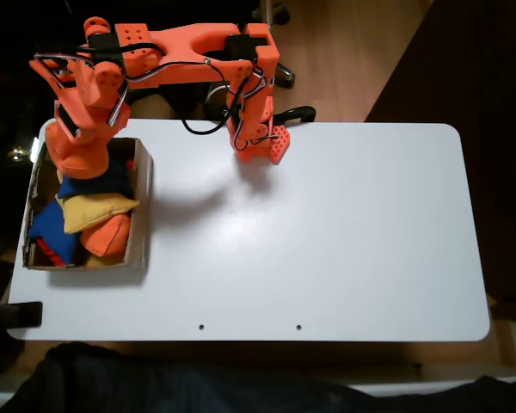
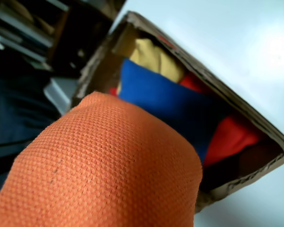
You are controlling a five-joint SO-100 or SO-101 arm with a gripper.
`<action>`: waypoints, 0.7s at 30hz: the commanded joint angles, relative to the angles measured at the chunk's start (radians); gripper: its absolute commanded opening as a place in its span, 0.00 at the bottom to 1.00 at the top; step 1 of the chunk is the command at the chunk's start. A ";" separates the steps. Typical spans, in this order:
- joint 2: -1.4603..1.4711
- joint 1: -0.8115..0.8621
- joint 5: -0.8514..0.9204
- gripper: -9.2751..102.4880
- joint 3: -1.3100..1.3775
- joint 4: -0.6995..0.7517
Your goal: Grasp a bag and put it in the box.
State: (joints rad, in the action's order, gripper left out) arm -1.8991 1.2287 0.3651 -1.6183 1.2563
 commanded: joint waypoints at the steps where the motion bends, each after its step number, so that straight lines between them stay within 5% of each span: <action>1: -0.002 0.008 0.009 0.09 0.026 -0.003; 21: 0.095 0.043 0.064 0.10 0.037 0.005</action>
State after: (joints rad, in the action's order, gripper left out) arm -1.7948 1.2594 0.4172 -1.6168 1.2640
